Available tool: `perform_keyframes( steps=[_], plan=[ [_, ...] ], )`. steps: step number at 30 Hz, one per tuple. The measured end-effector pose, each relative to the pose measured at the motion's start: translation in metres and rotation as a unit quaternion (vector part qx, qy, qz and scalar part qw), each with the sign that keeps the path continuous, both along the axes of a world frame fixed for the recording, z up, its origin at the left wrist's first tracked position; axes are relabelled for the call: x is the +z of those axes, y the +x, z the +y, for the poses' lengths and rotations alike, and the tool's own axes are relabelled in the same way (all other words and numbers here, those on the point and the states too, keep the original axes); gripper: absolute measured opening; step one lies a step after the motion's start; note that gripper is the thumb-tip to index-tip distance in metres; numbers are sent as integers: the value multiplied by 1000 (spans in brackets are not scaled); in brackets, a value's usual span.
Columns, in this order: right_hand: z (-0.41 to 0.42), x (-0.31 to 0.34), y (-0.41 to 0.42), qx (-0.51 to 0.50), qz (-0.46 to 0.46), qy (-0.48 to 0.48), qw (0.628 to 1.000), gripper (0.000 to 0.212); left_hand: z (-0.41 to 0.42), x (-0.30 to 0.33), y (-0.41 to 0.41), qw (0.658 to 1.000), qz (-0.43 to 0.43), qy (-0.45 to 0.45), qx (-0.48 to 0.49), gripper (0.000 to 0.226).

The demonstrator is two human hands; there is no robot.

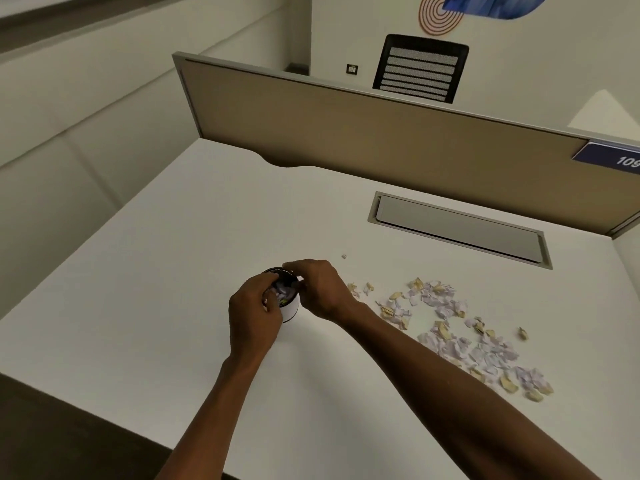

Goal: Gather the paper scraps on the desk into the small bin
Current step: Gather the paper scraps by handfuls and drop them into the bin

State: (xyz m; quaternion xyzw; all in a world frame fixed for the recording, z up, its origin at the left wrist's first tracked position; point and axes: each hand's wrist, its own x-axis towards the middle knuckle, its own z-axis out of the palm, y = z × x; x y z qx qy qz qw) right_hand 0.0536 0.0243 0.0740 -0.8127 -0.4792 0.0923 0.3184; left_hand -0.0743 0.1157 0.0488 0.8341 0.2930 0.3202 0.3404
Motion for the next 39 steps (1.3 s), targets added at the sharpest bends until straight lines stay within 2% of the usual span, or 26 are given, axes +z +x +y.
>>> perform_keyframes(
  steps=[3,6,10,12,15,19,23,26,30,34,39],
  plan=[
    [-17,-14,4,-75,18,41,996,34,-30,-17,-4,999,-18,26,-36,29],
    [-47,-33,11,-161,37,66,984,30,-61,-47,-6,990,31,47,-128,36],
    [-89,-54,30,-250,40,-18,967,30,-79,-91,1,967,134,59,-206,50],
    [-102,-59,41,-262,49,-66,962,35,-77,-107,9,954,181,97,-220,57],
    [-106,-60,57,-231,42,-143,962,46,-73,-122,21,932,238,157,-223,62],
    [-95,-60,71,-156,32,-237,958,68,-71,-130,26,925,257,176,-218,63],
    [-86,-71,70,-91,-14,-293,952,69,-71,-131,27,923,269,177,-210,63],
    [-85,-81,63,-62,-57,-291,953,51,-71,-132,27,923,273,174,-210,64],
    [-74,-79,68,-86,-37,-237,967,41,-71,-133,29,924,271,167,-210,64],
    [-50,-69,92,-117,-25,-228,966,61,-72,-134,28,928,262,157,-212,65],
    [-34,-69,120,-36,-24,-305,952,75,-70,-136,28,929,263,152,-210,65]
  ],
)
